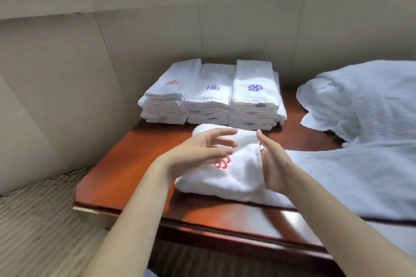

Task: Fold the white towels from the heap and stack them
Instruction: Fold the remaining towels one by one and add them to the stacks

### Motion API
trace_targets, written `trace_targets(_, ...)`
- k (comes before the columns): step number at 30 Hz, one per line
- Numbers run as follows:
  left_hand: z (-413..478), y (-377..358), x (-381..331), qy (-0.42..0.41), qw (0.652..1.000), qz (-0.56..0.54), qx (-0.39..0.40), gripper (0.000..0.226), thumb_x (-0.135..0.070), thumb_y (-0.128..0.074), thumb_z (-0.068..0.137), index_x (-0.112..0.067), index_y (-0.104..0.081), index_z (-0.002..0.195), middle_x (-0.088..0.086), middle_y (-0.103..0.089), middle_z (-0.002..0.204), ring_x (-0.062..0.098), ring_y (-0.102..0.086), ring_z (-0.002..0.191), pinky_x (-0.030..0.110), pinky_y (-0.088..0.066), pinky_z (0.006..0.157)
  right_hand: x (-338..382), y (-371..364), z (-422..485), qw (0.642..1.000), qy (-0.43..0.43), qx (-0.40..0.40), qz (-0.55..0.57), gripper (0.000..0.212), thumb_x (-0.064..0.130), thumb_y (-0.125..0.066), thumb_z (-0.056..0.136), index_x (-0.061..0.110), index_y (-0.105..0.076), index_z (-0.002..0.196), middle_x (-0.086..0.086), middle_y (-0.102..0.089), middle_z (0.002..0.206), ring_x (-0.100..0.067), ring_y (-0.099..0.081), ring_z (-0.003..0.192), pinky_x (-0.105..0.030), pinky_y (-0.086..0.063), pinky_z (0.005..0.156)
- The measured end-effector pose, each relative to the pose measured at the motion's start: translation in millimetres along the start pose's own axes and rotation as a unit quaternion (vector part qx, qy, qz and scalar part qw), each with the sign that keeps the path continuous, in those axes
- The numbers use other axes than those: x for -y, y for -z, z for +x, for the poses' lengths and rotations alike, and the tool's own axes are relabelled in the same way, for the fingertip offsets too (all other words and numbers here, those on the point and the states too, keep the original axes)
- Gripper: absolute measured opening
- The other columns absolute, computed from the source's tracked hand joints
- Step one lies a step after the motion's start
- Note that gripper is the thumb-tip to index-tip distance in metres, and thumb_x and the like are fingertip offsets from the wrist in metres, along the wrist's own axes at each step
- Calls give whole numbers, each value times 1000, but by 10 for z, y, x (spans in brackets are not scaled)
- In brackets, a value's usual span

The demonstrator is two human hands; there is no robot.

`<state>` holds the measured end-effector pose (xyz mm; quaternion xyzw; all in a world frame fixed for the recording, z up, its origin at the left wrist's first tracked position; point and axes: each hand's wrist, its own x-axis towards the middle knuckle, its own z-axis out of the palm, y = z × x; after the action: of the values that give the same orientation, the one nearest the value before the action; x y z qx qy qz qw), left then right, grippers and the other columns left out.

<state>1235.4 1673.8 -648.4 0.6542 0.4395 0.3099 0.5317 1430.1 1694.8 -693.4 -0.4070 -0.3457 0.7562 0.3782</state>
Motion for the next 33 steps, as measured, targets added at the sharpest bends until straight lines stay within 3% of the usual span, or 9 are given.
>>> trace_targets(4,160,61,125,22,982,150,-113,30,-18,-60,93,-25,-59,121,0,-63,117,9,-61,104,18,-48,85,-92,77,26,989,34,-118,-81,13,8,-58,90,2,-63,100,-13,-69,94,-24,-66,75,-24,-53,58)
trace_targets(6,195,150,202,31,969,163,-184,24,-17,-59,92,-25,-62,115,-2,-63,113,9,-61,99,23,-49,83,-86,90,31,967,60,-187,-163,13,-5,-53,87,6,-59,84,-10,-56,74,-19,-53,56,-19,-41,45)
trace_targets(11,280,249,280,35,929,196,-312,21,-20,-55,91,-28,-61,109,-10,-61,103,7,-56,95,21,-41,70,112,263,-32,934,95,-246,-242,14,-7,-49,81,-1,-60,88,-11,-51,75,-19,-47,63,-22,-31,52)
trace_targets(14,334,214,340,93,934,217,-269,25,-25,-58,91,-23,-57,116,-3,-59,108,5,-55,87,25,-40,76,365,468,-150,904,136,-290,-283,19,-7,-45,79,-5,-61,88,-10,-51,77,-20,-46,71,-28,-31,60)
trace_targets(18,365,-9,394,147,945,280,-78,66,-36,-62,87,-28,-33,145,0,-36,148,16,-33,137,32,-28,111,452,769,-292,888,128,-297,-329,16,-2,-42,80,6,-55,78,-7,-49,71,-20,-45,68,-27,-32,62)
trace_targets(20,377,-148,346,151,942,300,-26,84,-47,-64,75,-41,-23,147,2,-26,151,17,-22,141,29,-22,111,372,853,-315,882,93,-289,-359,10,10,-50,87,10,-53,77,-4,-51,71,-18,-48,64,-24,-35,56)
trace_targets(23,381,-257,296,152,940,306,-13,86,-51,-61,67,-50,-22,144,7,-24,148,18,-25,137,27,-24,102,212,944,-291,837,97,-307,-442,21,28,-57,89,10,-58,78,-2,-58,77,-20,-56,76,-27,-39,61)
trace_targets(28,427,-267,295,123,968,199,-92,74,-34,-56,95,-27,-10,152,0,-22,156,17,-24,142,32,-24,110,346,1027,-451,802,177,-350,-450,19,22,-51,89,15,-51,70,3,-54,72,-20,-53,79,-29,-36,59)
trace_targets(33,552,-443,289,156,962,192,-113,73,-38,-59,91,-17,-21,150,3,-52,117,20,-55,102,30,-42,84,731,1475,-897,776,201,-421,-425,17,18,-52,89,6,-63,94,-10,-66,90,-26,-58,89,-38,-45,81)
